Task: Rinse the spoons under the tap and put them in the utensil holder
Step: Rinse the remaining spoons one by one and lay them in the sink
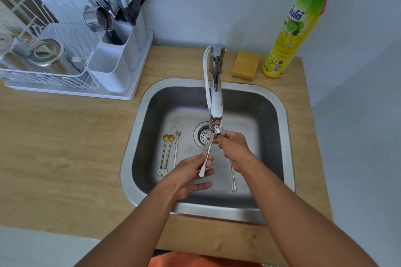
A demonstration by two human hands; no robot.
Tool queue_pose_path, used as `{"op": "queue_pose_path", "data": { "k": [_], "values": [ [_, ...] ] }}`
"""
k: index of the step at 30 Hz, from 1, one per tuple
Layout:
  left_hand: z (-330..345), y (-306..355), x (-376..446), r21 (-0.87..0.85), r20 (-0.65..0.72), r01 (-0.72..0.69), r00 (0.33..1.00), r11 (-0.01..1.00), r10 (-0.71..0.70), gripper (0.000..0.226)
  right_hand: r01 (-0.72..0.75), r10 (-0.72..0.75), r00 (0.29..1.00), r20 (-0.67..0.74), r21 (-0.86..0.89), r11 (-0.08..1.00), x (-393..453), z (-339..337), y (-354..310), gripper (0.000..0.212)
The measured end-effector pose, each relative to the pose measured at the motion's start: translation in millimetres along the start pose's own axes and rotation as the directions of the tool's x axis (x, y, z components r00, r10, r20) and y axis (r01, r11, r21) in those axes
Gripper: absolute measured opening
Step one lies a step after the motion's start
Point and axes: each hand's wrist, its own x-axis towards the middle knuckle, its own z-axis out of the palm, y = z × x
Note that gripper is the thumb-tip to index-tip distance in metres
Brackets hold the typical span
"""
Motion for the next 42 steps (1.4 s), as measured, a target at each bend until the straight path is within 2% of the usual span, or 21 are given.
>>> {"op": "queue_pose_path", "data": {
  "k": [5, 9, 13, 18, 23, 29, 32, 37, 39, 41, 42],
  "values": [
    [-1.2, 3.0, 2.1, 0.021, -0.013, -0.002, 1.0, 1.0, 0.002, 0.025, -0.056, 0.052, 0.997, 0.06, 0.076, 0.996, -10.4, -4.3, 11.7, 0.015],
    [3.6, 6.1, 6.5, 0.052, -0.091, -0.029, 0.995, 0.998, 0.033, 0.03, 0.016, -0.024, 0.991, 0.129, 0.065, 0.998, -12.5, -6.3, 18.7, 0.016],
    [6.8, 11.2, 9.6, 0.153, -0.165, -0.118, 0.976, 0.981, 0.143, 0.032, 0.075, -0.08, 0.985, 0.155, 0.038, 0.996, -15.4, -4.6, 23.6, 0.011],
    [9.2, 7.8, 2.6, 0.247, -0.152, -0.147, 0.971, 0.958, 0.187, 0.02, 0.073, -0.075, 0.983, 0.166, 0.02, 0.997, -11.9, -10.6, 21.7, 0.008],
    [4.4, 0.0, -10.2, 0.11, -0.005, -0.104, 0.994, 0.989, 0.105, 0.022, 0.048, -0.061, 0.972, 0.226, 0.066, 0.997, -11.3, -12.6, 10.6, 0.009],
    [4.2, -2.0, -11.2, -0.102, 0.087, -0.054, 0.994, 0.993, 0.063, 0.019, -0.149, 0.086, 0.909, 0.407, 0.124, 0.981, -15.5, -9.1, 10.2, 0.009],
    [6.3, -3.7, -9.8, -0.123, 0.134, -0.042, 0.989, 0.992, 0.059, 0.023, -0.18, 0.087, 0.926, 0.368, 0.226, 0.957, -11.8, -10.9, 10.7, 0.003],
    [-1.5, -6.2, -7.3, 0.116, 0.131, -0.082, 0.989, 0.99, 0.066, 0.031, -0.105, 0.051, 0.981, 0.188, 0.288, 0.952, 4.6, -25.9, 6.0, 0.006],
    [-7.5, -5.6, -6.7, 0.273, 0.076, -0.104, 0.993, 0.956, 0.086, 0.031, -0.033, 0.019, 0.997, 0.073, 0.195, 0.98, 12.0, -36.1, 6.7, 0.006],
    [-16.7, -3.0, -3.3, 0.36, -0.056, -0.109, 0.989, 0.927, 0.138, 0.027, 0.03, -0.029, 0.999, -0.046, 0.029, 0.999, 16.7, -45.9, 11.9, 0.005],
    [-22.5, -1.2, -0.4, 0.373, -0.141, -0.109, 0.975, 0.921, 0.173, 0.024, 0.051, -0.057, 0.994, -0.097, -0.065, 0.997, 18.5, -49.4, 16.2, 0.012]
  ]
}}
